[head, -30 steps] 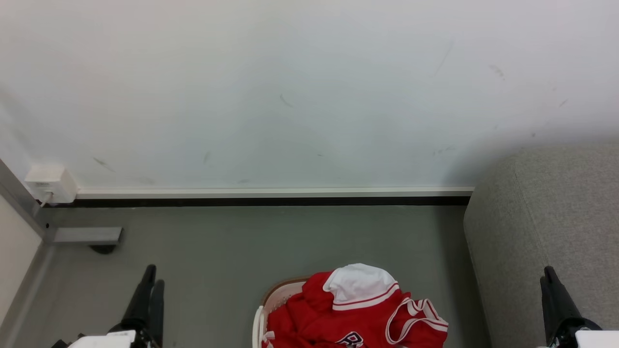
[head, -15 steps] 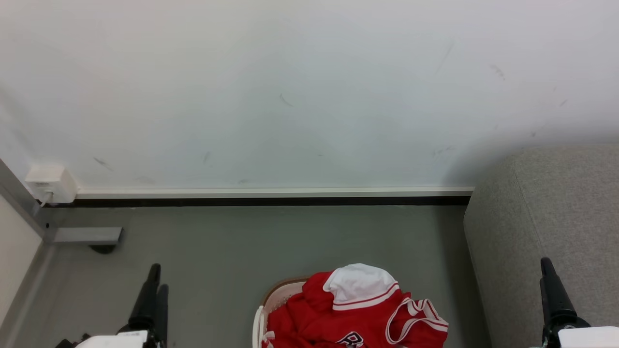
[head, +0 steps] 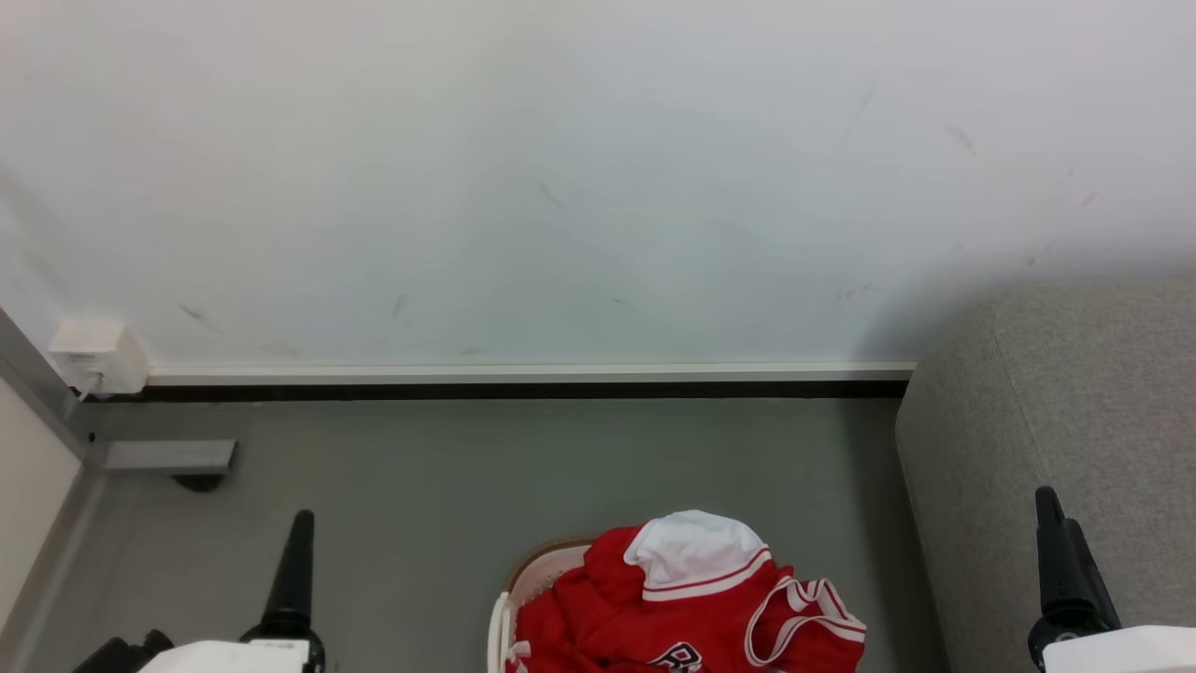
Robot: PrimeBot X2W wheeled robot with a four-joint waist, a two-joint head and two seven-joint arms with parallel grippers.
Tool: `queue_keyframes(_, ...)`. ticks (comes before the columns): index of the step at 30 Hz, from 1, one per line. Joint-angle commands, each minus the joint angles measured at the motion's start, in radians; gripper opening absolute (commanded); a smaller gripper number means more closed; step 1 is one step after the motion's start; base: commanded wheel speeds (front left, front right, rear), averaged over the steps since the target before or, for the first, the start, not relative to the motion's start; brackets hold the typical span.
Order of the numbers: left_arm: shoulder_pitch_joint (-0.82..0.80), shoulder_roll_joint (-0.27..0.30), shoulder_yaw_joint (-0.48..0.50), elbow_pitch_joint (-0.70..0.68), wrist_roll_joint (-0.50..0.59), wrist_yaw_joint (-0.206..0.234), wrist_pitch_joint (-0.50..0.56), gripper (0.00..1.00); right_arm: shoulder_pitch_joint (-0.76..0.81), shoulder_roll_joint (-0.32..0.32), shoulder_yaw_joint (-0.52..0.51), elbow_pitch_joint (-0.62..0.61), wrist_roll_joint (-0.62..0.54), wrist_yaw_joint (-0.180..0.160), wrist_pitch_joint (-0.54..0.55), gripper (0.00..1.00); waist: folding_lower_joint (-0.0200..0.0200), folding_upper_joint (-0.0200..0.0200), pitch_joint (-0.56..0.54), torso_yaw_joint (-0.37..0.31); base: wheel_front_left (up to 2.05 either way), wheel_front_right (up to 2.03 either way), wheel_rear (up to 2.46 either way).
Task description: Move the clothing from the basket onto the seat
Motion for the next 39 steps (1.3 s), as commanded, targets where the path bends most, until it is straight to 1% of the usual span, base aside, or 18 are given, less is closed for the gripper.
queue_keyframes(1, -0.008, 0.007, 0.004, -0.022, 0.054, 0.009, -0.012, 1.0, -0.009, -0.011, 0.004, -0.024, -0.068, -0.001, -0.012, 1.0, 0.0, 0.0, 0.0, 0.0, 0.0, 0.0, 0.0)
queue_keyframes(9, 0.0, 0.008, -0.001, -0.04, 0.206, 0.04, -0.041, 1.0, -0.004, -0.012, 0.027, -0.037, -0.247, -0.001, -0.041, 1.0, 0.0, 0.0, -0.001, 0.0, 0.0, 0.0, 0.0)
queue_keyframes(15, 0.005, 0.008, -0.013, -0.06, 0.334, 0.05, -0.062, 1.0, -0.001, -0.013, 0.046, -0.039, -0.373, -0.001, -0.062, 1.0, 0.0, 0.0, -0.002, 0.001, 0.0, 0.0, 0.0)
queue_keyframes(19, 0.011, 0.008, -0.02, -0.071, 0.4, 0.055, -0.074, 1.0, -0.001, -0.016, 0.057, -0.037, -0.442, -0.001, -0.075, 1.0, 0.0, 0.0, -0.002, -0.001, 0.0, 0.0, 0.0)
queue_keyframes(28, 0.017, 0.009, -0.027, -0.076, 0.504, 0.06, -0.103, 1.0, -0.008, -0.018, 0.069, -0.039, -0.571, -0.001, -0.102, 1.0, 0.0, 0.0, 0.001, -0.006, 0.0, 0.0, 0.0)
queue_keyframes(39, 0.021, 0.01, -0.023, -0.072, 0.62, 0.058, -0.129, 1.0, -0.007, -0.018, 0.078, -0.033, -0.695, -0.001, -0.129, 1.0, 0.0, 0.0, 0.003, -0.009, 0.0, 0.0, 0.0)
